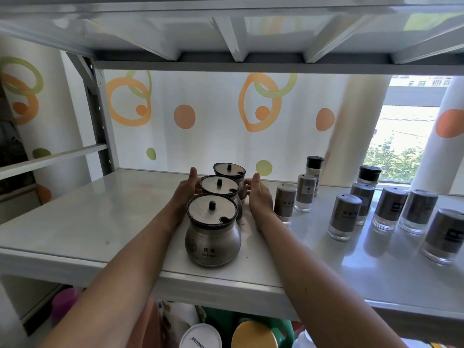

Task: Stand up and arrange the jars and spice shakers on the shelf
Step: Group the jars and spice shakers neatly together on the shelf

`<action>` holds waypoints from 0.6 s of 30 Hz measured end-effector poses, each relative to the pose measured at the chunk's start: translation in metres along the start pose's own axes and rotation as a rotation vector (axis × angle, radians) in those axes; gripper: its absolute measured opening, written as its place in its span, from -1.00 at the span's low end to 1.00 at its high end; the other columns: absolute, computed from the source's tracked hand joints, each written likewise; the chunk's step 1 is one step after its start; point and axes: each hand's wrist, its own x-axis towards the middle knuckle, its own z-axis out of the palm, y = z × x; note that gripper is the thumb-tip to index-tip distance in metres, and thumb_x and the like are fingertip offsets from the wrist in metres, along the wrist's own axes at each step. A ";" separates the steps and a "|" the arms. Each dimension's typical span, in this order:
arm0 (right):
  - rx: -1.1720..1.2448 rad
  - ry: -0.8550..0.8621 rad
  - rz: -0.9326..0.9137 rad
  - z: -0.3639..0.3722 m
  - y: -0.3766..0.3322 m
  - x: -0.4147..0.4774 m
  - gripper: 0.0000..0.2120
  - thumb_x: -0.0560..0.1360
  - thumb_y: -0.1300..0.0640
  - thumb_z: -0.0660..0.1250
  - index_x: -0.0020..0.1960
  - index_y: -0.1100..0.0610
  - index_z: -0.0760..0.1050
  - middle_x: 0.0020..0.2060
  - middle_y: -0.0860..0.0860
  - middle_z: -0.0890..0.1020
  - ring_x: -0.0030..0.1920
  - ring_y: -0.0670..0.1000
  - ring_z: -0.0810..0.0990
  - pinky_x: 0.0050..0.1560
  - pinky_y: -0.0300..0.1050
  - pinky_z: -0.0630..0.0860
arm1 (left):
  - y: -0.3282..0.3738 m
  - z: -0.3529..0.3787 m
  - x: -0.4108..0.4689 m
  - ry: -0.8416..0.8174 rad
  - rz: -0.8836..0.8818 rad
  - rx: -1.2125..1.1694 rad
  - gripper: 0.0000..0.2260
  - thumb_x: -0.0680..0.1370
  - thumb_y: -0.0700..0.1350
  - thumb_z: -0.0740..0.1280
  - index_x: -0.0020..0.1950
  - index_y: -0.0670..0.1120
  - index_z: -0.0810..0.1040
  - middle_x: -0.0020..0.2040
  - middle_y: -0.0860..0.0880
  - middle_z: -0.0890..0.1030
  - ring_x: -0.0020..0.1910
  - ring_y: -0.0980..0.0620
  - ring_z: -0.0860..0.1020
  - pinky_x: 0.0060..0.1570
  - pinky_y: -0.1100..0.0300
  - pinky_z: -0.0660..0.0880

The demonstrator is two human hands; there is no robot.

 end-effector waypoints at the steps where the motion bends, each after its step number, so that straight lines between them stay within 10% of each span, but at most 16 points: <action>1: 0.000 0.001 0.002 -0.001 0.000 -0.001 -0.39 0.57 -0.22 -0.12 0.13 0.15 0.55 0.12 0.22 0.57 0.20 0.19 0.51 0.33 0.12 0.35 | 0.000 0.000 0.000 0.000 0.004 -0.003 -0.43 0.66 0.04 -0.09 0.20 -0.38 0.50 -0.32 0.02 0.48 -0.32 0.16 0.43 -0.58 0.57 0.31; 6: 0.008 -0.010 -0.006 -0.008 -0.007 -0.008 -0.47 0.62 -0.09 -0.09 0.13 0.21 0.54 0.11 0.20 0.59 0.17 0.18 0.52 0.29 0.06 0.38 | -0.001 -0.004 -0.003 -0.024 0.010 -0.051 -0.46 0.66 0.04 -0.09 0.22 -0.30 0.52 -0.02 -0.10 0.56 -0.10 0.02 0.53 -0.41 0.55 0.43; 11: -0.049 -0.064 -0.008 -0.017 -0.012 -0.025 -0.48 0.63 -0.07 -0.08 0.13 0.27 0.51 0.09 0.19 0.60 0.18 0.19 0.52 0.25 0.04 0.39 | -0.001 -0.021 -0.019 0.007 -0.022 -0.197 -0.40 0.62 0.20 -0.08 0.29 -0.21 0.50 0.28 -0.14 0.54 0.26 -0.10 0.51 0.34 -0.08 0.37; 18: -0.265 -0.226 -0.043 -0.039 -0.020 -0.065 -0.63 0.62 0.04 0.05 0.25 0.20 0.47 0.16 0.12 0.58 0.19 0.11 0.50 0.18 -0.09 0.37 | 0.011 -0.034 -0.056 0.056 -0.031 -0.151 -0.44 0.63 0.16 -0.13 0.44 -0.15 0.32 0.44 -0.10 0.38 0.40 -0.08 0.36 0.37 0.03 0.24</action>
